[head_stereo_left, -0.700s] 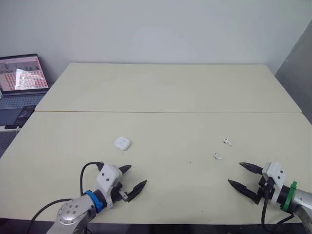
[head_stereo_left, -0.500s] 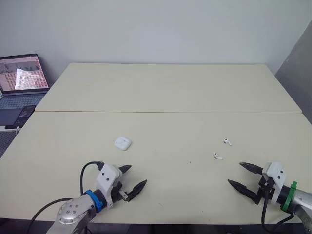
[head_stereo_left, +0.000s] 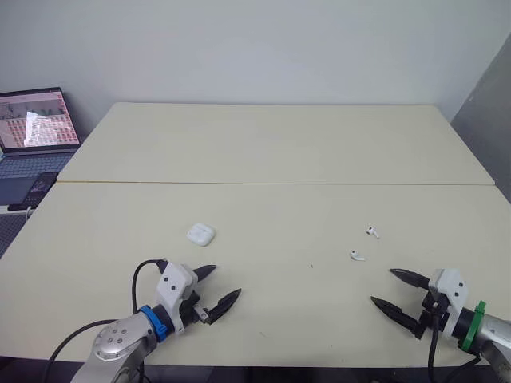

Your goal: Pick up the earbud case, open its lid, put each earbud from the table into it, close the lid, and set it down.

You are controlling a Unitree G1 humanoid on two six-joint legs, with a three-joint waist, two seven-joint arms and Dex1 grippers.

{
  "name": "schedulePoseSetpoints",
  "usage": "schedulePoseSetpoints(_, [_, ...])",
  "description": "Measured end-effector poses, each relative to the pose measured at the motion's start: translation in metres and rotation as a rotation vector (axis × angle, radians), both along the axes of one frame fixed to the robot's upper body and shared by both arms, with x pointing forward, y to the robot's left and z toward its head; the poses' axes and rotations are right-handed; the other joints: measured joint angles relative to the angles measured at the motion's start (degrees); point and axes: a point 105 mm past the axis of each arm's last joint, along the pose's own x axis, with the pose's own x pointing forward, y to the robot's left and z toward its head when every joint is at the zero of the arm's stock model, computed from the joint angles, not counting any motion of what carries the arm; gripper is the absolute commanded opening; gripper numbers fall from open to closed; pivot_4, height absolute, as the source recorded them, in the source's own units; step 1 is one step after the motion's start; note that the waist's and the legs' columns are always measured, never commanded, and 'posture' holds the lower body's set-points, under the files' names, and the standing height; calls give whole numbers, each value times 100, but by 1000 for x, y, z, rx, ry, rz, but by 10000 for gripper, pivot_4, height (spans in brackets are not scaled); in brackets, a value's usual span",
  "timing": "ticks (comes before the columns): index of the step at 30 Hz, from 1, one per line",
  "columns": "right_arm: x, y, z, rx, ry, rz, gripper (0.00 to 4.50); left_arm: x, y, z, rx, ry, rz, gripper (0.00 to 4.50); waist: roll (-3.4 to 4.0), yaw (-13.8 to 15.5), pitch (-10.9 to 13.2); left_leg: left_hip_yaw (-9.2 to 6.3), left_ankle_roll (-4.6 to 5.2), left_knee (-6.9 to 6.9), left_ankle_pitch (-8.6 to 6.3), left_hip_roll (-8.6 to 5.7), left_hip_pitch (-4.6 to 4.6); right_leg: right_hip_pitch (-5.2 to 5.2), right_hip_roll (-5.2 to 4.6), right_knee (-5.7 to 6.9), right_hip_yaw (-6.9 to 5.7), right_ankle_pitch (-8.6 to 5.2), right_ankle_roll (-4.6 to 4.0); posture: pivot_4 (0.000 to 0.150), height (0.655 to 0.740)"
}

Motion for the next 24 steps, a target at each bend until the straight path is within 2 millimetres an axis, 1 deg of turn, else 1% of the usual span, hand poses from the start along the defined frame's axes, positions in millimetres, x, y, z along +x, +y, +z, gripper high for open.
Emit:
schedulePoseSetpoints(3, [0,9,11,34,-24,29,45000,9,6,13,-66,-70,79,44800,-3,1,2,-5,0,1,0,1,0,0,0,0,-4,0,0,1500,7400])
schedulePoseSetpoints(6, [-1,20,22,54,-40,73,45000,20,24,24,-65,-142,181,44800,-2,2,2,-5,0,0,0,0,0,0,1,0,-5,0,0,1500,7400])
schedulePoseSetpoints(9, [0,35,33,62,-58,131,45000,33,44,25,-22,-174,271,44800,-4,3,3,-5,0,1,0,0,0,0,2,0,-7,0,1,1500,7400])
schedulePoseSetpoints(10, [1,46,39,73,-74,171,45000,40,50,24,3,-179,297,44800,-6,2,4,-7,-1,1,1,0,1,0,3,1,-9,0,0,1500,7400])
schedulePoseSetpoints(12, [2,60,51,92,-111,223,45000,48,56,23,38,-182,319,44800,-7,2,4,-7,-1,1,0,0,0,-1,4,1,-10,0,1,1500,7400])
schedulePoseSetpoints(14, [4,68,59,97,-139,248,45000,53,57,20,67,-178,318,44800,-14,3,8,-9,-1,0,0,0,-4,-2,3,-7,-12,0,1,1500,7400])
schedulePoseSetpoints(18, [8,73,69,99,-178,245,45000,66,57,15,90,-169,312,44800,-21,18,12,-12,-1,1,0,0,-5,-2,2,-8,-14,0,1,1500,7400])
schedulePoseSetpoints(24, [11,73,69,99,-173,214,45000,79,46,3,111,-128,265,44800,-21,32,12,-12,-1,1,0,0,-5,-4,2,-4,-14,0,1,1500,7400])
